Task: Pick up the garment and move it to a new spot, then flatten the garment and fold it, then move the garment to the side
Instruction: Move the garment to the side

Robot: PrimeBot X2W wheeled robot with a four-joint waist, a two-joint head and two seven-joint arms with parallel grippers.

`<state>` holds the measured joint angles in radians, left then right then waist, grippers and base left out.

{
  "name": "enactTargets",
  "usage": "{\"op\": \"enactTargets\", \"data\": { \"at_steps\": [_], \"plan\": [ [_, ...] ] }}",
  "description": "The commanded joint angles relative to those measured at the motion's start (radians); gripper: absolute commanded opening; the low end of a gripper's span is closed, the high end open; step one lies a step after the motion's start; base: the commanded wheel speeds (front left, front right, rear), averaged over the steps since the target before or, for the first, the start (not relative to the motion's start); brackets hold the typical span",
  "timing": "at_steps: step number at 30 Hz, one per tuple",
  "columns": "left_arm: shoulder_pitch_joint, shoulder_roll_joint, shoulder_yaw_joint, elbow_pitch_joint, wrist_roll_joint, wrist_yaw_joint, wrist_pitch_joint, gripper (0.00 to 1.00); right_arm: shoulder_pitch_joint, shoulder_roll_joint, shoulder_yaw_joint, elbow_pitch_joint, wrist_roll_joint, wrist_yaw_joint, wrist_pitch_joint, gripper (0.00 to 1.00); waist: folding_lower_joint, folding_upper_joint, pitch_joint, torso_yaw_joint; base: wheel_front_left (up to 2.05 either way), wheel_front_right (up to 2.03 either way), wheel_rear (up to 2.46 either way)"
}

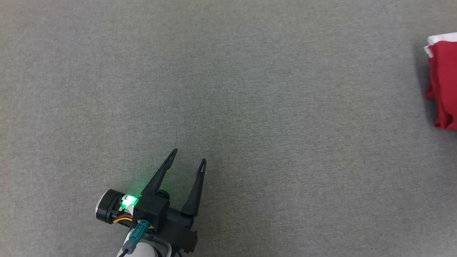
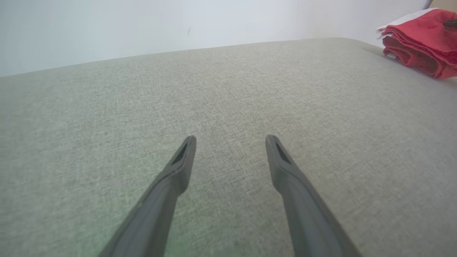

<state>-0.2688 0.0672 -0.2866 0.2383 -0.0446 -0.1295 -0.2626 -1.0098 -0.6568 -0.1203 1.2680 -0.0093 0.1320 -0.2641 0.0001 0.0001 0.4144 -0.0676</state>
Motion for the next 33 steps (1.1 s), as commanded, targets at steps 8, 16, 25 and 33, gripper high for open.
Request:
{"op": "enactTargets", "data": {
  "at_steps": [8,16,25,33],
  "plan": [
    [0.024,-0.004,0.039,0.007,0.008,0.012,-0.003,1.0,0.114,0.087,-0.32,-0.233,-0.22,-0.003,0.0,1.0,-0.0001,-0.0001,-0.024,-0.003,0.0,0.0,0.0],
    [0.063,-0.009,0.09,-0.006,-0.005,0.033,-0.003,1.0,0.198,0.367,-0.298,-0.49,-0.166,-0.003,0.0,1.0,-0.0001,-0.0001,-0.109,-0.009,0.0,0.0,0.0],
    [0.142,-0.014,0.178,0.014,-0.038,0.07,-0.003,1.0,0.464,0.537,-0.059,-0.703,-0.013,-0.003,0.0,1.0,-0.0001,-0.0001,-0.243,0.02,0.0,0.0,0.0],
    [0.207,-0.016,0.263,0.037,-0.05,0.086,-0.003,1.0,0.684,0.587,0.066,-0.774,0.085,-0.003,0.0,1.0,-0.0001,-0.0001,-0.352,0.037,0.0,0.0,0.0]
  ]
}}
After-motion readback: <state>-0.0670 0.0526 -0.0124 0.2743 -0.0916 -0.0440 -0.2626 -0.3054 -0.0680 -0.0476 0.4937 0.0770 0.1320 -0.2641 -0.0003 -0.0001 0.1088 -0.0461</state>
